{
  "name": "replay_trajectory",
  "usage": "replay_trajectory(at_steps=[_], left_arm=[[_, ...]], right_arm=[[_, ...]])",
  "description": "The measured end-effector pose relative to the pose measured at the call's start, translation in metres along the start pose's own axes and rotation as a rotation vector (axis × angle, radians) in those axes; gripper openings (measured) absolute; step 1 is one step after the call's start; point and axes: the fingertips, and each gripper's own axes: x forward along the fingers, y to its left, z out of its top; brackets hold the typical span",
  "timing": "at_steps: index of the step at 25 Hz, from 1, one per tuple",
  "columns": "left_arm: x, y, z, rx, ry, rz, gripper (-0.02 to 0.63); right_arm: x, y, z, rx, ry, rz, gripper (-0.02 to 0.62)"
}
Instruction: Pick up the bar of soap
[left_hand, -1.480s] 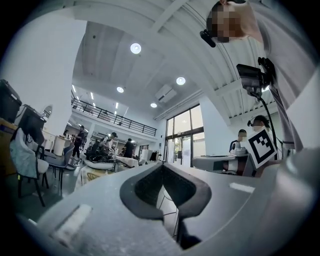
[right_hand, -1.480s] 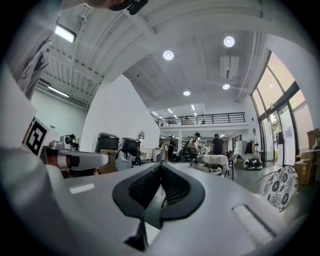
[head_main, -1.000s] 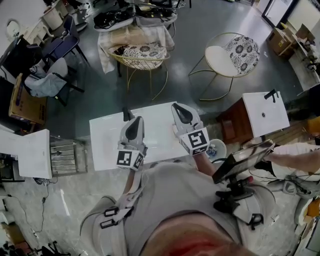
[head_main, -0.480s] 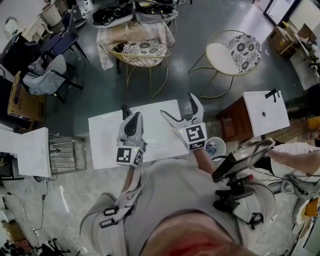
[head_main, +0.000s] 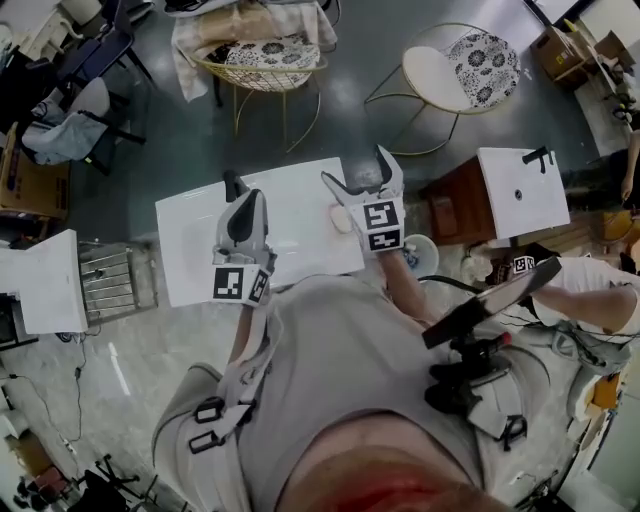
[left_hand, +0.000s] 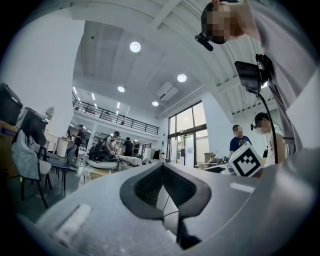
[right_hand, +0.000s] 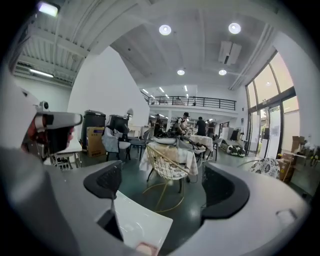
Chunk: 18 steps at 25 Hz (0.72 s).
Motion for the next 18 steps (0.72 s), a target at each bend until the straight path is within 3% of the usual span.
replay_trajectory(at_steps=[7, 10, 18], left_arm=[[-0.016, 0.004, -0.004, -0.004, 0.003, 0.028, -0.002], [-0.021, 0.003, -0.002, 0.006, 0.007, 0.041, -0.002], [-0.037, 0.007, 0.001, 0.018, 0.016, 0.079, -0.002]], right_arm=[[0.017, -0.023, -0.065, -0.034, 0.246, -0.044, 0.434], [0.026, -0.025, -0.090, -0.031, 0.334, -0.012, 0.370], [0.037, -0.006, -0.193, 0.077, 0.693, 0.116, 0.360]])
